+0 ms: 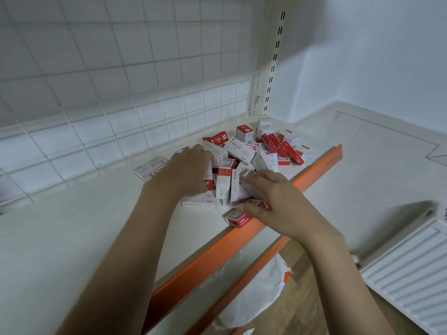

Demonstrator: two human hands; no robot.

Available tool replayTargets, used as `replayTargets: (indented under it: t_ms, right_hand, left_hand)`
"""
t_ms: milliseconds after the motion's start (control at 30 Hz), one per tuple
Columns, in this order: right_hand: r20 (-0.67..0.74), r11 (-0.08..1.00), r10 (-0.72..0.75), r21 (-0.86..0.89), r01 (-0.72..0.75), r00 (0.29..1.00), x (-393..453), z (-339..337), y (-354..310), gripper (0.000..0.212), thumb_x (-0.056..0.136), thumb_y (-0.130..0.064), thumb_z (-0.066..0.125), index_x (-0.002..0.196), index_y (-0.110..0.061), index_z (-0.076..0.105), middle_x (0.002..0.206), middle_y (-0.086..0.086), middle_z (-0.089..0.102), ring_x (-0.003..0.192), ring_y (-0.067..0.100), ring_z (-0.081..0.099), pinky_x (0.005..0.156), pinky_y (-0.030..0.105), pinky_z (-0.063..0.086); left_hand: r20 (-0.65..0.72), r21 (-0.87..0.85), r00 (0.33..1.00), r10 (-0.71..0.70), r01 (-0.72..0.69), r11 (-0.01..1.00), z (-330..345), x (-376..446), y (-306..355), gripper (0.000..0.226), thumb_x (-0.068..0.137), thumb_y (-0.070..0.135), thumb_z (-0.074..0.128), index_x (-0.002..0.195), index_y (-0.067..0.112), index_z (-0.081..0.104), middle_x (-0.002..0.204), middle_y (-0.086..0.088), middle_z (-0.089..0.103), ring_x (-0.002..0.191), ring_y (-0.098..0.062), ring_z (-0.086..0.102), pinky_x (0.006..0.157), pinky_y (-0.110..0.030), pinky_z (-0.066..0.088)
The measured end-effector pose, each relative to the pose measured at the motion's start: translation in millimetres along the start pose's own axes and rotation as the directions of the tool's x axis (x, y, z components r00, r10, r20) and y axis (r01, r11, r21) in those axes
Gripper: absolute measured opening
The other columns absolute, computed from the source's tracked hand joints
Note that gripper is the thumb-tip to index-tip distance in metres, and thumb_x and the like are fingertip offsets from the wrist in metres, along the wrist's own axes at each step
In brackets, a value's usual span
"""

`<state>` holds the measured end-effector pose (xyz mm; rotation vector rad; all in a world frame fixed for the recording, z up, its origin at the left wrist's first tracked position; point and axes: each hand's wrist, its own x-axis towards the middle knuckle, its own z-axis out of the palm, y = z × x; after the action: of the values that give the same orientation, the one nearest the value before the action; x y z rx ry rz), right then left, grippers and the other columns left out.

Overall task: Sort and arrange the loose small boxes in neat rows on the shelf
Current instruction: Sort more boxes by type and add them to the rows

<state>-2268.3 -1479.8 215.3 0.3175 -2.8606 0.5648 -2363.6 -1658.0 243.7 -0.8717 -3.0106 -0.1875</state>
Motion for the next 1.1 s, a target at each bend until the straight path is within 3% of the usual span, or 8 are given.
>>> replayTargets:
  t_ms: [100, 367, 467, 567, 700, 800, 967, 1100]
  right_hand:
    - [0.03, 0.999, -0.042, -0.021, 0.043, 0.999, 20.9, -2.7, -2.8, 0.057, 0.081, -0.048, 0.063, 0.129, -0.019, 0.051, 0.114, 0.002, 0.054, 0.11, 0.021, 0.047, 0.092, 0.035, 0.041]
    - [0.266, 0.991, -0.018, -0.12, 0.051, 0.964, 72.1, -5.1, -17.2, 0.067, 0.074, -0.056, 0.064, 0.127, -0.016, 0.049, 0.123, 0.003, 0.048, 0.116, 0.023, 0.043, 0.098, 0.046, 0.039]
    - [0.342, 0.983, 0.008, -0.175, 0.055, 0.939, 78.6, -0.8, -19.3, 0.065, 0.066, -0.062, 0.067, 0.111, -0.017, 0.052, 0.107, -0.001, 0.052, 0.1, 0.02, 0.05, 0.089, 0.045, 0.044]
    - [0.38, 0.982, 0.025, -0.183, 0.049, 0.925, 80.4, 3.2, -20.3, 0.066, 0.063, -0.057, 0.073, 0.109, -0.015, 0.052, 0.103, -0.003, 0.054, 0.096, 0.019, 0.053, 0.085, 0.041, 0.047]
    - [0.37, 0.983, 0.043, -0.184, 0.028, 0.928, 82.8, 7.4, -20.8, 0.043, 0.068, -0.032, 0.075, 0.101, -0.012, 0.055, 0.097, 0.001, 0.059, 0.086, 0.019, 0.057, 0.072, 0.032, 0.047]
    - [0.31, 0.976, -0.002, -0.209, 0.07, 0.951, 79.7, 7.5, -24.1, 0.04, 0.068, -0.026, 0.075, 0.1, -0.013, 0.053, 0.093, 0.001, 0.058, 0.083, 0.018, 0.056, 0.067, 0.03, 0.044]
    - [0.148, 0.972, -0.167, -0.142, 0.188, 0.975, 57.2, -1.9, -34.4, 0.058, 0.072, -0.027, 0.075, 0.12, -0.015, 0.045, 0.106, -0.002, 0.051, 0.094, 0.015, 0.047, 0.073, 0.028, 0.035]
    - [0.063, 0.955, -0.294, 0.055, 0.291, 0.954, 27.7, 3.3, -46.2, 0.061, 0.076, -0.024, 0.073, 0.126, -0.019, 0.039, 0.121, -0.002, 0.048, 0.108, 0.017, 0.047, 0.084, 0.026, 0.038]
  left_hand:
    - [-0.08, -0.007, 0.996, -0.035, 0.035, 0.999, -7.5, -19.1, -1.4, 0.059, 0.079, 0.026, 0.068, 0.131, 0.018, 0.041, 0.121, -0.002, 0.045, 0.108, -0.019, 0.046, 0.093, -0.036, 0.041]
    - [-0.272, -0.057, 0.956, -0.112, 0.1, 0.993, -8.2, -79.4, 1.7, 0.063, 0.081, 0.022, 0.065, 0.137, 0.016, 0.037, 0.127, -0.002, 0.041, 0.11, -0.022, 0.044, 0.093, -0.036, 0.04]
    - [-0.336, -0.104, 0.932, -0.138, 0.109, 0.989, -3.6, -95.8, 6.9, 0.06, 0.078, 0.017, 0.068, 0.133, 0.013, 0.043, 0.124, -0.005, 0.044, 0.106, -0.025, 0.046, 0.091, -0.036, 0.041]
    - [-0.382, -0.131, 0.91, -0.164, 0.122, 0.984, 2.2, -106.9, 12.1, 0.06, 0.074, 0.012, 0.071, 0.129, 0.009, 0.047, 0.122, -0.008, 0.047, 0.104, -0.028, 0.048, 0.09, -0.037, 0.043]
    - [-0.414, -0.176, 0.888, -0.202, 0.14, 0.974, 10.4, -117.2, 20.1, 0.059, 0.069, 0.007, 0.075, 0.123, 0.004, 0.051, 0.119, -0.012, 0.053, 0.104, -0.032, 0.051, 0.09, -0.035, 0.042]
    - [-0.439, -0.235, 0.864, -0.248, 0.156, 0.959, 12.1, -126.9, 27.8, 0.059, 0.072, 0.005, 0.072, 0.125, 0.005, 0.047, 0.121, -0.011, 0.053, 0.109, -0.029, 0.047, 0.09, -0.023, 0.033]
    - [-0.45, -0.404, 0.81, -0.377, 0.192, 0.894, 17.8, -150.7, 35.8, 0.054, 0.074, 0.003, 0.07, 0.121, 0.009, 0.044, 0.113, -0.004, 0.05, 0.103, -0.019, 0.045, 0.076, -0.013, 0.029]
    - [-0.464, -0.463, 0.754, -0.465, 0.241, 0.853, 29.4, -173.8, 39.2, 0.052, 0.071, -0.001, 0.07, 0.114, 0.014, 0.044, 0.102, 0.005, 0.046, 0.092, -0.012, 0.045, 0.073, -0.011, 0.032]
